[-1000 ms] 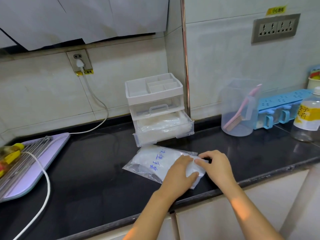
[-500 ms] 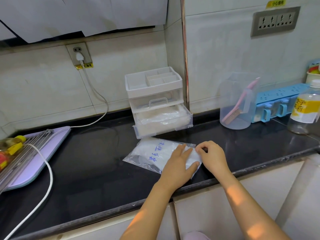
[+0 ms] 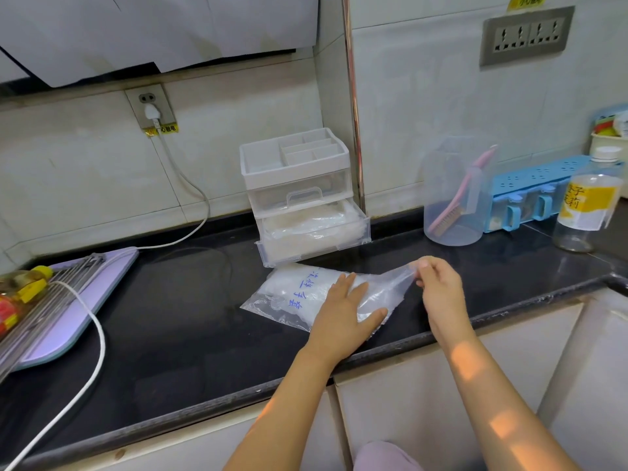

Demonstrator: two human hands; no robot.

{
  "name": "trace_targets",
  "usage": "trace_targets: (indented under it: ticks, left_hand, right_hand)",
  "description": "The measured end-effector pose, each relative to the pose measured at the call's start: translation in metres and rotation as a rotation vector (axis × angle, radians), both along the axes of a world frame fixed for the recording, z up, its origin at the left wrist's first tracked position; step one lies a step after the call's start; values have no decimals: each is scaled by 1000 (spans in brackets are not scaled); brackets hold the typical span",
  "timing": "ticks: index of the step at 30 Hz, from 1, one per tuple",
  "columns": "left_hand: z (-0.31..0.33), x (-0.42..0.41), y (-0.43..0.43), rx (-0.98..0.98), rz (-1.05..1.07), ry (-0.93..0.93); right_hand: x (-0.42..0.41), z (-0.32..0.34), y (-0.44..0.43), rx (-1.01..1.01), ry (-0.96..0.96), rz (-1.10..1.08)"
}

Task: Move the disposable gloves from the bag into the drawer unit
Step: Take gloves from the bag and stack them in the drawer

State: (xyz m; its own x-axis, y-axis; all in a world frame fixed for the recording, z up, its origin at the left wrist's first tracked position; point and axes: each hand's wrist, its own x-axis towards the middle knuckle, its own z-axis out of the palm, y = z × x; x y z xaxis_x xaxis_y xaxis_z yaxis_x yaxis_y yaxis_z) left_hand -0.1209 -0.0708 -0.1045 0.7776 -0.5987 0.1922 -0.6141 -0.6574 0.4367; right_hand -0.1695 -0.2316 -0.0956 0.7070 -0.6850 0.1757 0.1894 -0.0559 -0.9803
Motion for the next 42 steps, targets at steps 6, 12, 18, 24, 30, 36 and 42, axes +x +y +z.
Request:
trace_targets:
  ticks: [6, 12, 18, 24, 30, 36, 42]
  left_hand:
    - [-1, 1, 1, 2, -1, 0]
    - [-3, 3, 0, 30, 7, 2]
    - [-2, 2, 1, 18, 18, 62]
    - [20, 0, 1, -336, 58, 447]
    - [67, 6, 11, -839, -153, 645]
    - [105, 1, 14, -799, -415, 751]
    - [96, 7, 17, -789, -326, 815]
  right_hand:
    - [-19, 19, -14, 358, 16, -50]
    - [-21, 21, -4, 206, 221, 139]
    - [-35, 68, -13, -70, 41, 103]
    - [-55, 149, -18, -577, 193, 545]
    - [-42, 191, -6, -957, 384, 815]
    - [-20, 208, 3, -1060, 464, 1061]
    - [2, 205, 5, -1061, 409, 982]
